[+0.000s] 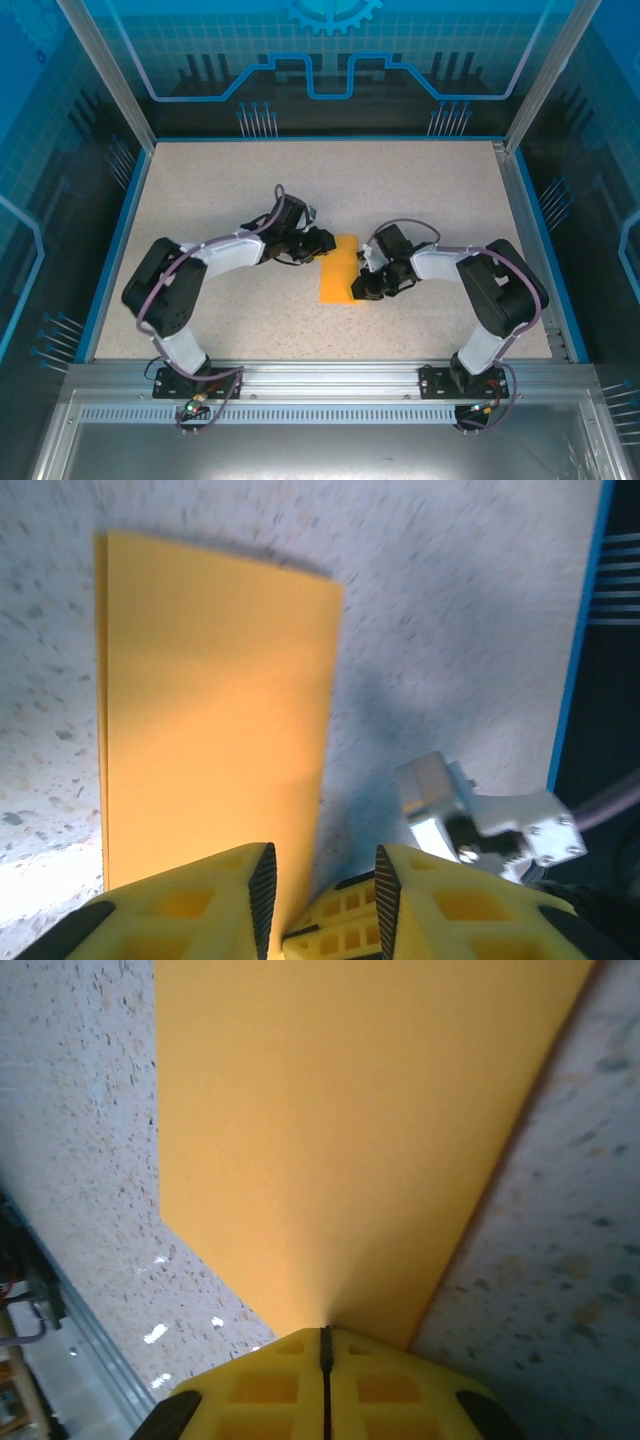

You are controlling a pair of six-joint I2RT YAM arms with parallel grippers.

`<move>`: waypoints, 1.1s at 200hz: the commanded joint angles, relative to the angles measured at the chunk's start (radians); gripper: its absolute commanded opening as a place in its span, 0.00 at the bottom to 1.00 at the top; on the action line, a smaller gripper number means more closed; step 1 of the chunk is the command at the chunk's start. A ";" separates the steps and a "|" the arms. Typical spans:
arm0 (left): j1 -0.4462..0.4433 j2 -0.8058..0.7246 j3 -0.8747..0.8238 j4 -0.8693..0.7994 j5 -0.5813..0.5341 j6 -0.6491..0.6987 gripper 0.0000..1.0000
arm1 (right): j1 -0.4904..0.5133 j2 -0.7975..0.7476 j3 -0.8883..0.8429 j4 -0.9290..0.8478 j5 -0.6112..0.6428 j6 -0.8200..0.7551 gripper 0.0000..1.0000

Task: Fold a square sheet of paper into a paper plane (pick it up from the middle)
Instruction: Fold the square sheet of paper in half at the center of the table.

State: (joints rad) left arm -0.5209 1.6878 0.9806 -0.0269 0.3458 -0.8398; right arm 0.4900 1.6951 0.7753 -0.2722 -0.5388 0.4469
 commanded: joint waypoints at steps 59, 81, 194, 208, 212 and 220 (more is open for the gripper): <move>0.079 -0.122 -0.118 -0.064 -0.087 -0.021 0.41 | -0.031 -0.076 0.112 -0.068 0.178 0.131 0.13; 0.081 -0.122 -0.120 -0.064 -0.072 -0.020 0.41 | -0.030 -0.004 0.136 0.022 0.135 0.192 0.12; 0.084 -0.121 -0.120 -0.073 -0.045 -0.010 0.42 | -0.050 0.105 0.132 0.054 0.142 0.187 0.10; 0.084 -0.117 -0.114 -0.072 -0.039 -0.012 0.42 | -0.046 0.117 0.123 0.067 0.136 0.183 0.10; 0.084 -0.116 -0.114 -0.071 -0.037 -0.012 0.42 | -0.045 0.119 0.120 0.073 0.134 0.184 0.10; 0.084 -0.113 -0.114 -0.072 -0.036 -0.012 0.42 | -0.044 0.121 0.118 0.082 0.123 0.184 0.10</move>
State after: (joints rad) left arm -0.4431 1.5761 0.8665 -0.0784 0.2787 -0.8623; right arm 0.4488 1.7878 0.9100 -0.2131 -0.3962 0.6289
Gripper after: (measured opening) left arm 0.420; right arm 0.097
